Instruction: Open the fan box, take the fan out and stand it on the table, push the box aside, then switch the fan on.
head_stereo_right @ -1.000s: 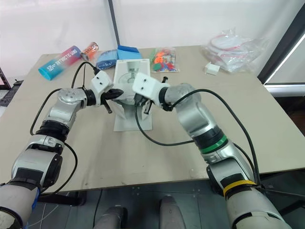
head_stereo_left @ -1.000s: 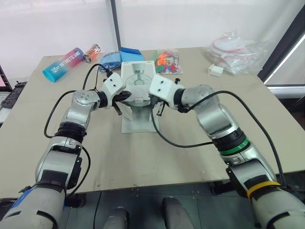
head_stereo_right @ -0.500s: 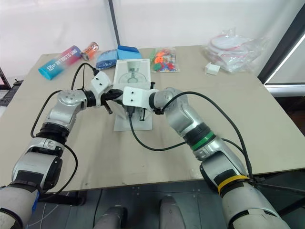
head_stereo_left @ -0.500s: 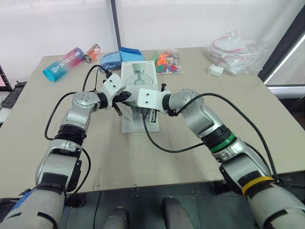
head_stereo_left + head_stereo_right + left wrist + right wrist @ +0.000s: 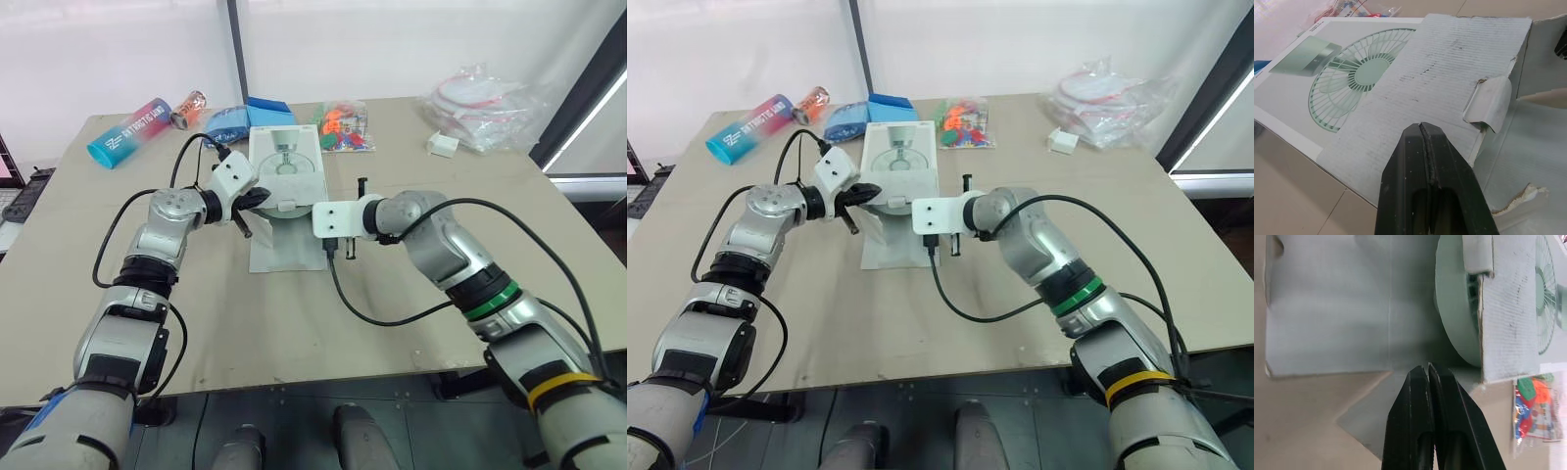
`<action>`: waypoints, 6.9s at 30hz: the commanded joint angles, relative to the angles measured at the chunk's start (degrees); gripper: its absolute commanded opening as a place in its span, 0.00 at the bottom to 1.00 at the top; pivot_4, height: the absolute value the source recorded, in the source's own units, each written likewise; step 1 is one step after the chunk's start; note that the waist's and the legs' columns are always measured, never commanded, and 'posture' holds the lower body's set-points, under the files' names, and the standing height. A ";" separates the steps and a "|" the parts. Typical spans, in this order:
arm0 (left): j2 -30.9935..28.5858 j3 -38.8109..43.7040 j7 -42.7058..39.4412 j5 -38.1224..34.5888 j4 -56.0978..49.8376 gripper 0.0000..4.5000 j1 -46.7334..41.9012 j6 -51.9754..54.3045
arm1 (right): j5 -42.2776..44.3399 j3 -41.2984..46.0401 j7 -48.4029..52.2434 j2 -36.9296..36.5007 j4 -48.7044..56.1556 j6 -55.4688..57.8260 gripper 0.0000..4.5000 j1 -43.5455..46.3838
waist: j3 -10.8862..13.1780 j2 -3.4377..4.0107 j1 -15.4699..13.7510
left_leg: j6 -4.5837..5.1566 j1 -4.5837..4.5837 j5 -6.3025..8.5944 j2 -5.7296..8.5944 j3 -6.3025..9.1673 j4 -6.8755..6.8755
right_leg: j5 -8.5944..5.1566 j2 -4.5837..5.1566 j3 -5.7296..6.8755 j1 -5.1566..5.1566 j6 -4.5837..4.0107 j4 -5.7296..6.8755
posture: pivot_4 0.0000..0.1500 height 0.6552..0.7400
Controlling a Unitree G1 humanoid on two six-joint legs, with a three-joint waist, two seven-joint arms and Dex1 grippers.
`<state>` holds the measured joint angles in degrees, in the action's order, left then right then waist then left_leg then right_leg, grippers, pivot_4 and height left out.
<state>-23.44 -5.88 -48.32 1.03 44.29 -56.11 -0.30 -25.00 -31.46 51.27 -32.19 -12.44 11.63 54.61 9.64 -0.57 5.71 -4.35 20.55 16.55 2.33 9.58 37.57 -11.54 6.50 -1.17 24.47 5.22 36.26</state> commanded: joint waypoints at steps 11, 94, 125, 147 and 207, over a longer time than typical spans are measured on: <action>-0.15 0.51 0.21 -0.16 0.75 0.00 -1.03 -1.17 | -0.97 5.39 -11.85 6.59 -14.16 -1.77 0.02 3.56 | 0.00 0.00 0.01 | -0.01 0.00 -0.01 0.00 0.00 0.00 | 0.01 0.00 0.00 0.01 -0.01 0.00 | 1.00 1.00; -12.90 -6.09 -13.12 2.63 -25.06 0.00 7.91 5.73 | 14.90 17.60 -16.14 20.04 -25.74 -6.59 0.02 5.41 | -0.01 0.01 0.29 | -0.05 0.19 -0.03 0.00 -0.13 -0.02 | 0.10 0.00 -0.11 0.64 -0.16 0.29 | 1.00 1.00; -11.67 -1.11 3.87 7.04 -1.86 0.00 4.35 -2.05 | 15.09 18.56 -16.25 20.21 -26.31 -7.19 0.02 5.82 | -0.01 0.00 0.35 | -0.05 0.18 -0.03 0.01 -0.16 -0.02 | 0.11 0.00 -0.11 0.75 -0.18 0.68 | 1.00 1.00; -4.36 4.24 4.16 -1.25 4.79 0.00 1.48 -7.46 | 15.06 18.22 -15.38 19.60 -24.91 -6.59 0.02 4.91 | -0.03 -0.03 0.28 | -0.05 0.19 -0.03 0.04 -0.16 -0.01 | 0.12 0.04 -0.11 0.75 -0.19 0.67 | 1.00 1.00; 14.06 25.24 27.18 -69.82 -67.00 0.99 62.92 43.34 | 13.66 17.60 -14.80 19.02 -26.52 -8.55 0.00 5.76 | -0.19 -0.20 -1.29 | 0.08 -0.13 0.13 -0.11 -0.38 -0.17 | 0.36 -0.10 -0.30 0.60 -0.40 0.05 | 1.00 1.00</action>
<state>-9.73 20.11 -21.18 -67.83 -22.62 7.10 44.10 -11.12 -14.07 36.89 -12.71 -39.83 3.55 59.29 9.45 -0.77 4.43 -4.27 20.42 16.68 2.21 9.18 37.41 -11.18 6.39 -1.48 25.07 4.82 36.31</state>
